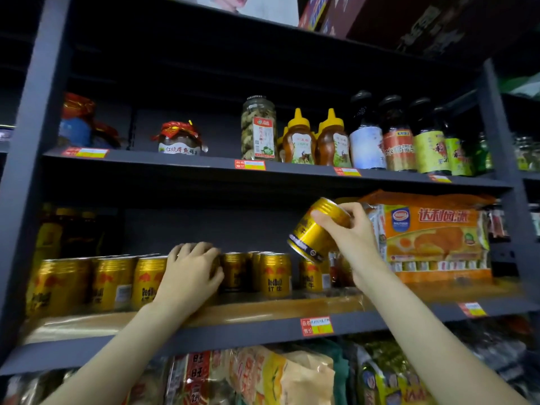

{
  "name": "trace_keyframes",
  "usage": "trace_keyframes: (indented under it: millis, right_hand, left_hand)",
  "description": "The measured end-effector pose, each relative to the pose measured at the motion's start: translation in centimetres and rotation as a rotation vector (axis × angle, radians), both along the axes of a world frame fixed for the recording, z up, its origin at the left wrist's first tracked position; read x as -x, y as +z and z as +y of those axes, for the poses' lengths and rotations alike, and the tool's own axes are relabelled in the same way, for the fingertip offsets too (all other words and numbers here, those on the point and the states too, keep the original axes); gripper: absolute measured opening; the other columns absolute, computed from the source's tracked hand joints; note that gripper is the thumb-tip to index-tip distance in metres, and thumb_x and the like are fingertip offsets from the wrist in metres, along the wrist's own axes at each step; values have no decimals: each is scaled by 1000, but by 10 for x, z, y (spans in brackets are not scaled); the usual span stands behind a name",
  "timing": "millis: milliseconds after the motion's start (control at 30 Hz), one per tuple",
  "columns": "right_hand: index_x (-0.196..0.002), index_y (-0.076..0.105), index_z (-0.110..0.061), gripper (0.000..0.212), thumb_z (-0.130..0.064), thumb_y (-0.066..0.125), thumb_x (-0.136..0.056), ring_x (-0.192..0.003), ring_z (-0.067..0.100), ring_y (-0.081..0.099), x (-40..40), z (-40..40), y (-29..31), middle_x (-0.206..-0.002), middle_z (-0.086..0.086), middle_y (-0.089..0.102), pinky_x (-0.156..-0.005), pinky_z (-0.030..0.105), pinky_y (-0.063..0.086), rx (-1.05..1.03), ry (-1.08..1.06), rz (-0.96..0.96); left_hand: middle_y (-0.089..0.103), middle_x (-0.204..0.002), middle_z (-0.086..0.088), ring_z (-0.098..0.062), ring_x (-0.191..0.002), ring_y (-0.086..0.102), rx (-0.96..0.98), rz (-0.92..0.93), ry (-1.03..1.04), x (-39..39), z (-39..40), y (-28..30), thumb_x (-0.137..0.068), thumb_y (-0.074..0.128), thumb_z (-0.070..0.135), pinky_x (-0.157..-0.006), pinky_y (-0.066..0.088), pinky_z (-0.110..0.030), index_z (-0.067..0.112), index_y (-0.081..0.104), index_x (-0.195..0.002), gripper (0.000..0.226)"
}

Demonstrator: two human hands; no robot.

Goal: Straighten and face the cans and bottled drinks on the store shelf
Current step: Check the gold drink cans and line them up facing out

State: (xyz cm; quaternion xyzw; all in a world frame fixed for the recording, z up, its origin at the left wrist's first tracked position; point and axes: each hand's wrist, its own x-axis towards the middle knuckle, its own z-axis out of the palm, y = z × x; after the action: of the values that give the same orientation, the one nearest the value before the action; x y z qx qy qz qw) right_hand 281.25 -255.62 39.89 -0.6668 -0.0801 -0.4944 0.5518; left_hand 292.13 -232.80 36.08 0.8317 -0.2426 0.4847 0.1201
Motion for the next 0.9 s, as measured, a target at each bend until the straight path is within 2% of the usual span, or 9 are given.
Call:
trace_keyframes:
  millis: [100,167,300,400,567,667,733,833,900]
  right_hand:
    - [-104,50,-26,42,-39,77,-74,-94,14,51,-16,-20,4,-99,-8,51,-79,36,49,214,-238,171]
    - [-103,50,-26,44,-40,78,-73,-94,16,53,-27,-28,-1,-95,-9,50,-83,40,51,269,-244,269]
    - [-106,47,-26,46,-40,76,-74,-94,16,52,-45,-35,-11,-92,-9,49,-87,42,51,336,-291,341]
    - [-106,45,-24,46,-42,75,-76,-93,16,49,-54,-36,-9,-100,-3,49,-83,37,49,407,-389,394]
    - [-106,45,-22,46,-41,74,-78,-91,17,46,-73,-44,-17,-105,1,52,-73,30,41,540,-557,536]
    - [-112,49,-19,45,-39,72,-80,-96,20,50,-78,-51,-19,-111,3,53,-75,31,42,552,-546,574]
    - [-114,54,-18,41,-41,69,-83,-110,25,51,-79,-47,-12,-120,7,53,-83,34,44,620,-583,481]
    - [-111,59,-20,30,-36,64,-87,-115,22,51,-77,-16,13,-123,4,52,-87,30,40,673,-355,278]
    - [-111,59,-22,27,-34,64,-88,-113,18,52,-86,10,28,-121,2,55,-88,29,41,790,-196,279]
  left_hand:
    - [66,-94,-4,-28,-87,63,9,-126,61,-8,-3,-7,-80,59,26,-86,48,-47,15,69,-97,23]
    - [65,-87,-3,-26,-80,63,3,-149,103,-7,-4,-7,-78,48,32,-80,50,-46,15,69,-91,30]
    - [65,-87,-1,-25,-83,63,-9,-181,133,-9,-4,-9,-80,34,38,-91,44,-47,17,69,-91,41]
    - [65,-95,-2,-26,-96,61,16,-189,146,-12,-4,-10,-81,34,41,-102,29,-48,18,69,-95,44]
    - [65,-99,-2,-28,-101,58,111,-191,163,-13,-3,-13,-82,33,47,-105,23,-51,20,67,-96,46]
    - [66,-85,1,-21,-85,63,179,-224,132,-14,-3,-15,-87,27,41,-105,22,-45,18,66,-88,45]
    - [66,-81,3,-19,-80,63,231,-251,107,-16,-3,-14,-88,25,38,-103,20,-39,18,66,-83,45]
    - [66,-80,5,-17,-79,63,254,-252,90,-18,-2,-14,-89,25,37,-102,18,-35,19,65,-81,45]
    - [65,-79,6,-16,-79,62,254,-250,82,-19,-2,-13,-89,24,37,-101,17,-34,20,64,-80,45]
